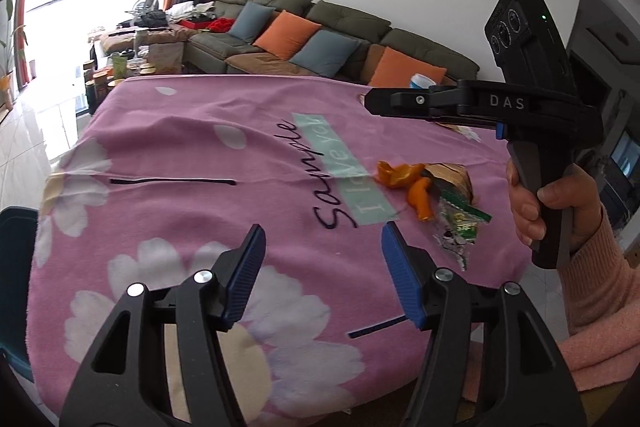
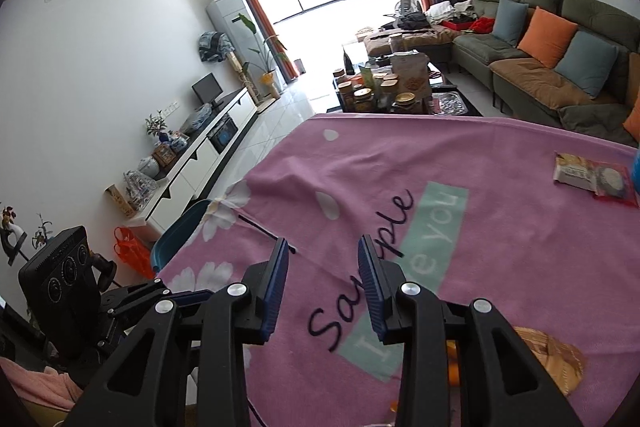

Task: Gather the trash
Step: 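Move both grippers back over the remaining trash on the table, then grasp a copper snack wrapper with the right gripper while the left gripper grasps a green-printed wrapper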

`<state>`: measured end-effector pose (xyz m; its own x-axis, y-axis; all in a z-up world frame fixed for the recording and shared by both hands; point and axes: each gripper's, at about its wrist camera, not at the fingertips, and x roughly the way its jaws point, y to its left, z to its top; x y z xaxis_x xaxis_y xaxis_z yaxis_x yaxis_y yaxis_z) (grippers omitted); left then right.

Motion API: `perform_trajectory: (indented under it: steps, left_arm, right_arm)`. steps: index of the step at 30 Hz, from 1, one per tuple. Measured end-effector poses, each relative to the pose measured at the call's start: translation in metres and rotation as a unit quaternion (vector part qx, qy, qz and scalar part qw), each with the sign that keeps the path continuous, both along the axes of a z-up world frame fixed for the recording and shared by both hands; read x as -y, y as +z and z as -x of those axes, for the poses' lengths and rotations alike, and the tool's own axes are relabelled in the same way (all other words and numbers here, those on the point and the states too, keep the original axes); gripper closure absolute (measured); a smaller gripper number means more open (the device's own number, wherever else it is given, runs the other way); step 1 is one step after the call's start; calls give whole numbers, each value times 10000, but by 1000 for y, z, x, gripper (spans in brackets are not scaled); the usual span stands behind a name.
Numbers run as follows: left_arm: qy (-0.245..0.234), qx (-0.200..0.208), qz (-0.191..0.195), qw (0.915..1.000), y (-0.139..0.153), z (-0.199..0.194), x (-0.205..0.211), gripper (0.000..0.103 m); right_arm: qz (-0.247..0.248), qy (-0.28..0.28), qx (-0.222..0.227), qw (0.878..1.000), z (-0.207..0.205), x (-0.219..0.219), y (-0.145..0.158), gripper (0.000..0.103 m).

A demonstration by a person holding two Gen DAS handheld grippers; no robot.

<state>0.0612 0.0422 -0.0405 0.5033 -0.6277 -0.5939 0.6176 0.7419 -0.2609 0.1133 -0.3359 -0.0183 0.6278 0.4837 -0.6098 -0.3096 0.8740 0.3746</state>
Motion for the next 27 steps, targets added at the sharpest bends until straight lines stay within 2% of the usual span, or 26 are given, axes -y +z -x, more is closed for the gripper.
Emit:
perform_trajectory:
  steps: [6,12,16,18,21,23,24,27]
  left_arm:
    - [-758,-194,-37,9969,-8,9,59,42]
    - [-1229,-601,83,9906,-19,13,94,42]
    - [-1388,-715,54,9877,-26,13,108,40]
    - [-1439,-781,-4,9865,-31,12,116,40]
    - [-1481,-876,-63,9851,-38,11,126,40]
    - [-1486,-981,-72,9840,-43,8,130,44]
    - [-1476,-1029,-102,9836,-46,6,133,50]
    - [-1456,-1168,-49,9824,-50,0,135,52]
  right_arm:
    - [57,-648,-89,9978,15,48,-13,69]
    - [70,-1119,-285,9933,31,85,-35,64]
    - [-1,-1363,-419,9898,43,106,-48,61]
    - [-55,-1469,-448,9881,49,114,-53,52]
    - [-124,-1516,-483,9872,54,123,-59,51]
    - [-187,-1504,-532,9870,55,126,-62,51]
    - [-207,-1508,-558,9868,56,127,-64,51]
    - [-282,-1534,-592,9860,59,130,-67,50]
